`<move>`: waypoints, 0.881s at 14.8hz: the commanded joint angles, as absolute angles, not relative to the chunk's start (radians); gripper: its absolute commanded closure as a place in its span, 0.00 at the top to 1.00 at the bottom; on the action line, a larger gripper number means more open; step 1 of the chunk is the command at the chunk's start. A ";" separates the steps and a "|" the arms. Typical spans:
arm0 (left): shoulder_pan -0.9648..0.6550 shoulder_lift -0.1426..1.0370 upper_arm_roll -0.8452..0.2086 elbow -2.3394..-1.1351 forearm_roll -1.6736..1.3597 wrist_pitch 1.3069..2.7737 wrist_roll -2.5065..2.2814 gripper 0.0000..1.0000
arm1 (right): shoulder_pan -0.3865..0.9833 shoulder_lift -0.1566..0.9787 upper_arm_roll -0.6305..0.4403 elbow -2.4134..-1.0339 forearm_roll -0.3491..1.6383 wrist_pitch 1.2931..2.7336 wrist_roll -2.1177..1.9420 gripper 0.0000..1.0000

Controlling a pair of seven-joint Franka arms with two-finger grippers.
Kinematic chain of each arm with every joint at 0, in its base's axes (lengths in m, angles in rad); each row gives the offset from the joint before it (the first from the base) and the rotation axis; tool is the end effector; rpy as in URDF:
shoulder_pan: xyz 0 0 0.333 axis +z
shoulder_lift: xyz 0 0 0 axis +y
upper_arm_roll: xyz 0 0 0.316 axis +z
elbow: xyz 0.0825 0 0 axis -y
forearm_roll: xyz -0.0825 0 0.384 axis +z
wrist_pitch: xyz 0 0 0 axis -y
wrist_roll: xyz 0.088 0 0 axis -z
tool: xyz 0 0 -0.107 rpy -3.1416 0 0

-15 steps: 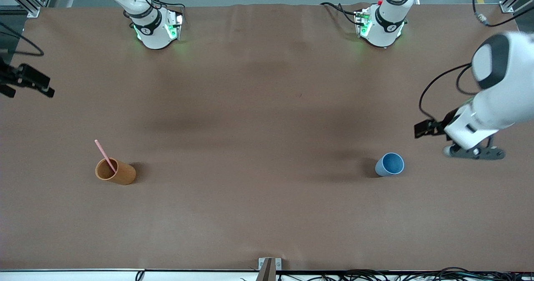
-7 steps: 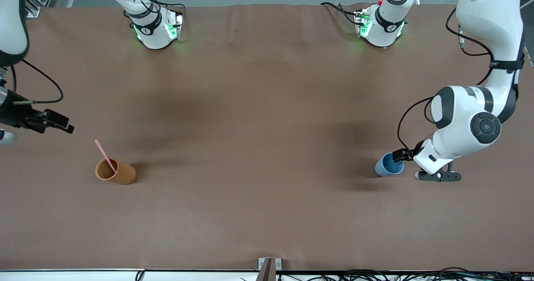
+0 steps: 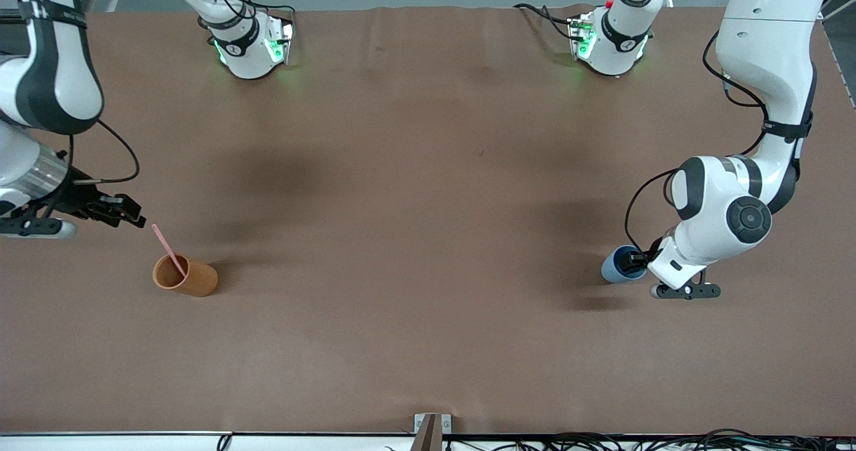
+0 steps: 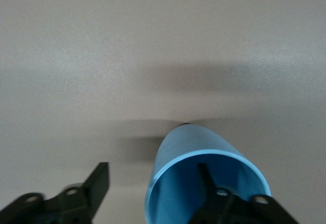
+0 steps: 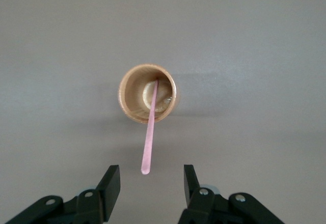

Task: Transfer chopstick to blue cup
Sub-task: 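Grasp the blue cup with the left gripper while the right gripper grasps the stick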

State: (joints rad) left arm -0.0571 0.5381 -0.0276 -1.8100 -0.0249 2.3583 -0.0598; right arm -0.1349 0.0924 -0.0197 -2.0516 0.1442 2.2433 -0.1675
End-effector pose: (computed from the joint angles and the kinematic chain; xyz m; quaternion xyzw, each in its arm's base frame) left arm 0.6512 -0.0543 0.2456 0.9999 -0.0017 0.0040 0.0162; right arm 0.5708 -0.0846 0.4036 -0.9965 0.0355 -0.0581 0.0489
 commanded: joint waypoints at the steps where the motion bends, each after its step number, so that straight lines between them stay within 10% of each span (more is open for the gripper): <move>1: -0.067 0.528 -0.023 -1.809 -0.034 2.361 -0.061 0.00 | -0.134 0.055 -0.008 -2.164 0.175 2.350 -0.189 0.52; 13: -0.115 0.476 -0.170 -1.714 -0.022 2.270 -0.471 0.00 | -0.124 0.055 -0.008 -2.194 0.249 2.368 -0.189 0.25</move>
State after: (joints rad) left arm -0.0941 0.4934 -0.1024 -1.7450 -0.0248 2.3066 -0.2943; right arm -0.1248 0.0890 -0.0081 -2.1589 0.2131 2.3488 -0.1698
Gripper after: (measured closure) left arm 0.952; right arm 0.744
